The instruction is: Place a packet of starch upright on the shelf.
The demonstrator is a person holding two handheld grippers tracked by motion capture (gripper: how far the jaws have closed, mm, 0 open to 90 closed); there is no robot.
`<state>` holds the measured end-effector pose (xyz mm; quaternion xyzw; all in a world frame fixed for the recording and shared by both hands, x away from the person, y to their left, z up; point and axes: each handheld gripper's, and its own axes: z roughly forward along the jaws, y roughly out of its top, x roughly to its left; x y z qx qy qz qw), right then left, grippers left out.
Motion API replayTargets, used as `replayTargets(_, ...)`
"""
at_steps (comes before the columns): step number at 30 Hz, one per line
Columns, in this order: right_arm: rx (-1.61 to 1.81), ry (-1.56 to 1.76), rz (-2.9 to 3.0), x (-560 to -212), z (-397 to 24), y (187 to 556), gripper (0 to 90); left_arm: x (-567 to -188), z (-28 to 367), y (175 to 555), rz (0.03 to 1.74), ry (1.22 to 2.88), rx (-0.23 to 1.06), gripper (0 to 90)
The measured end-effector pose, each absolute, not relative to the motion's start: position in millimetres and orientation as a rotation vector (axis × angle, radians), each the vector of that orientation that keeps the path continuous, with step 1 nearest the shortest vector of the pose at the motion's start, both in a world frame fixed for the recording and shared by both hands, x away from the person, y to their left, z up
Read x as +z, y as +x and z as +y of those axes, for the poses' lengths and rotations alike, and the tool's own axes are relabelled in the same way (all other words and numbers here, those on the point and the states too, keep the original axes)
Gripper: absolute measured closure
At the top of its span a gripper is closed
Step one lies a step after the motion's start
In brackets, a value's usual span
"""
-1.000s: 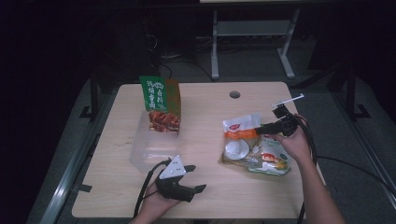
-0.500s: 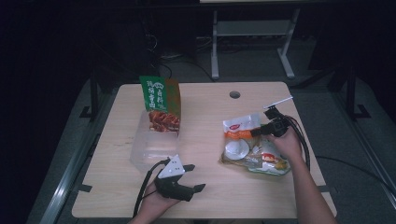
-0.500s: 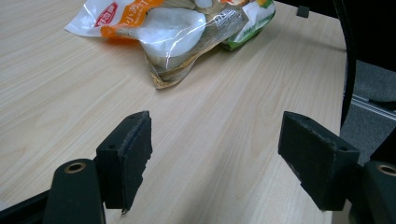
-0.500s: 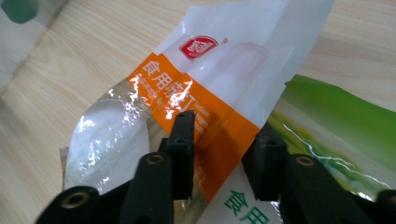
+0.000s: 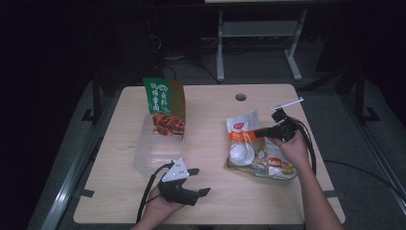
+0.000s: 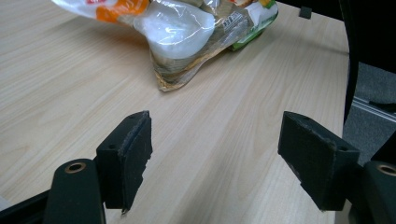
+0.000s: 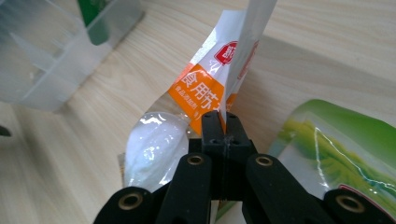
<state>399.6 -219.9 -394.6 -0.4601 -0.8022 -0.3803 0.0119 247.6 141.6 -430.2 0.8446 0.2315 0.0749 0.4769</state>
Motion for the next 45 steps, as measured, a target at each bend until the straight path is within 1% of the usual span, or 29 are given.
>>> replayTargets(9,-1.347,-1.333,-2.494,-377.3,-216.8,376.1,90.0,-432.0,138.2,247.8,0.559,2.074,0.171,25.9)
replayTargets(19,-1.456,-1.147,-2.582,-354.7,-195.6,348.5,90.0,-433.6,131.2,248.8,0.568,2.069,0.140,26.2)
replayTargets(26,-1.501,-1.054,-2.640,-342.8,-184.5,333.2,90.0,-434.1,129.4,258.2,0.607,2.045,0.108,26.3)
replayTargets(34,-1.541,-0.973,-2.640,-342.7,-177.0,325.0,90.0,-435.6,116.8,273.3,0.638,2.039,0.083,26.3)
replayTargets(39,-1.574,-0.906,-2.619,-341.6,-173.5,321.9,90.0,-437.7,109.1,284.1,0.667,2.044,0.101,26.4)
replayTargets(40,-1.576,-0.891,-2.616,-341.8,-172.5,321.0,90.0,-438.4,107.9,287.4,0.674,2.043,0.096,26.9)
replayTargets(42,-1.569,-0.851,-2.623,-343.4,-170.2,319.7,90.0,-440.7,105.3,295.7,0.702,2.035,0.057,30.8)
replayTargets(44,-1.544,-0.829,-2.629,-346.0,-168.2,319.8,90.0,-442.0,102.5,302.2,0.723,2.030,0.050,32.4)
replayTargets(45,-1.539,-0.816,-2.629,-347.7,-167.8,320.3,90.0,-442.8,101.3,305.3,0.726,2.019,0.035,35.7)
